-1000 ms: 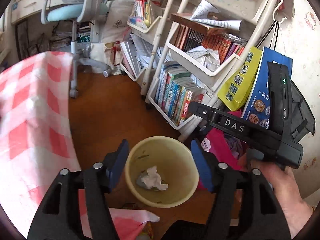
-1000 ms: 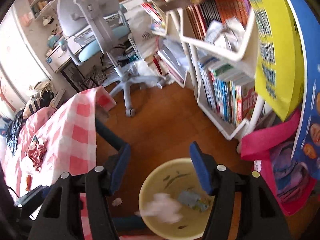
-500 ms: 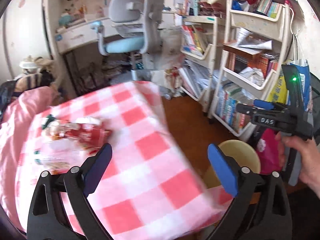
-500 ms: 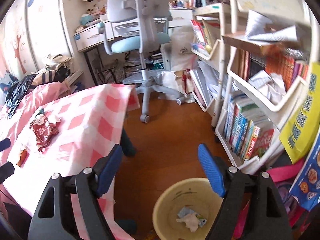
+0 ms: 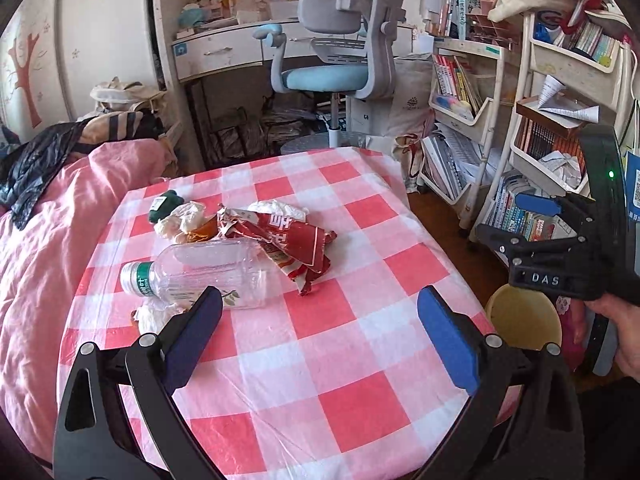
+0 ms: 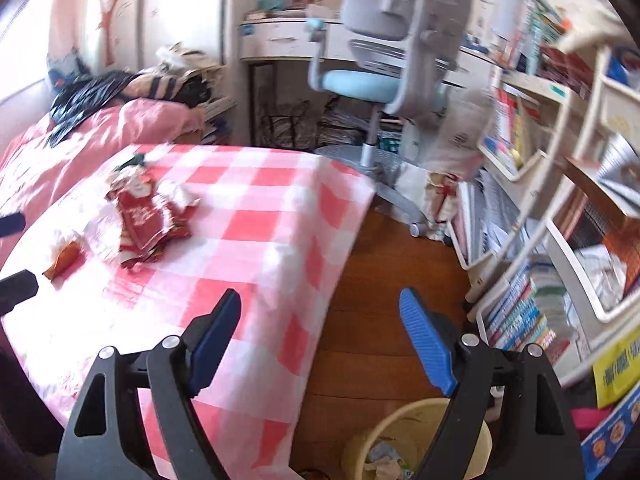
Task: Collect trash
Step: 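Bring both tools back over the table, then grasp an orange peel with the right tool while the left grasps crumpled tissue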
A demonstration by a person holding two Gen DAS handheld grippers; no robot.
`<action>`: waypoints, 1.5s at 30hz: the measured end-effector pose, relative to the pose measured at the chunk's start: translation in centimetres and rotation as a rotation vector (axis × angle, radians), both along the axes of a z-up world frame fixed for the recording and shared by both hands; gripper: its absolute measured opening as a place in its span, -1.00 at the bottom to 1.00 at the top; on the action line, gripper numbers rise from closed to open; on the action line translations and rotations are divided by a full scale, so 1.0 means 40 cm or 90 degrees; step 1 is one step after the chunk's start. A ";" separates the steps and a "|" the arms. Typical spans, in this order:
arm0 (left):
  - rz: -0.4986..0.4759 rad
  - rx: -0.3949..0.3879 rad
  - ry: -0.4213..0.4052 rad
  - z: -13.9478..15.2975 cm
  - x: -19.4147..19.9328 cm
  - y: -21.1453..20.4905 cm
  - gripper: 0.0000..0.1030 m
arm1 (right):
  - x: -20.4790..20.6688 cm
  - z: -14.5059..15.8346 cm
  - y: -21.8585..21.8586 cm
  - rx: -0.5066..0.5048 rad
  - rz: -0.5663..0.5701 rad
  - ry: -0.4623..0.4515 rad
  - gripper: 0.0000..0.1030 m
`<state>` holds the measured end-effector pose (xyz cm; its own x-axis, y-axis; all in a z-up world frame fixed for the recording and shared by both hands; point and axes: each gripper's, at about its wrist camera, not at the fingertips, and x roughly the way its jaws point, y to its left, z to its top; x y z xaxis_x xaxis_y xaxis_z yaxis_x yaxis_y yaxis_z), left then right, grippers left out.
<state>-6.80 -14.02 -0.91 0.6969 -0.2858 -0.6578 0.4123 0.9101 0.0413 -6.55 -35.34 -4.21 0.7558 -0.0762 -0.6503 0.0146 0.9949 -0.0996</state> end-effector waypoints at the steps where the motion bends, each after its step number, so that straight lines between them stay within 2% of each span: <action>1: 0.008 -0.004 0.004 0.000 0.006 0.011 0.83 | 0.006 -0.003 0.014 -0.004 0.010 0.004 0.54; 8: 0.084 -0.030 0.034 -0.008 0.050 0.092 0.83 | 0.019 0.003 0.069 0.004 0.028 -0.002 0.54; 14: 0.185 -0.074 0.066 -0.019 0.106 0.236 0.83 | 0.029 0.031 0.108 0.033 0.042 -0.026 0.54; 21: 0.300 -0.117 0.096 -0.043 0.144 0.446 0.83 | 0.052 0.043 0.243 0.070 0.147 -0.020 0.53; 27: 0.366 -0.152 0.117 -0.062 0.163 0.559 0.83 | 0.087 0.014 0.402 0.102 0.249 0.034 0.20; 31: 0.367 -0.143 0.120 -0.071 0.167 0.572 0.83 | 0.109 -0.021 0.515 0.098 0.304 0.076 0.04; 35: 0.361 -0.118 0.119 -0.076 0.180 0.575 0.83 | 0.129 -0.055 0.590 0.075 0.330 0.103 0.02; 41: 0.316 -0.078 0.111 -0.077 0.205 0.550 0.82 | 0.178 -0.091 0.620 0.075 0.328 0.131 0.02; 45: 0.283 -0.055 0.126 -0.091 0.234 0.522 0.77 | 0.204 -0.118 0.633 0.068 0.327 0.156 0.01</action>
<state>2.58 6.86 -4.55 0.6278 -0.0484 -0.7769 -0.0250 0.9963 -0.0823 1.62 -10.04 -8.93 0.5045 0.3371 -0.7949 -0.4841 0.8728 0.0629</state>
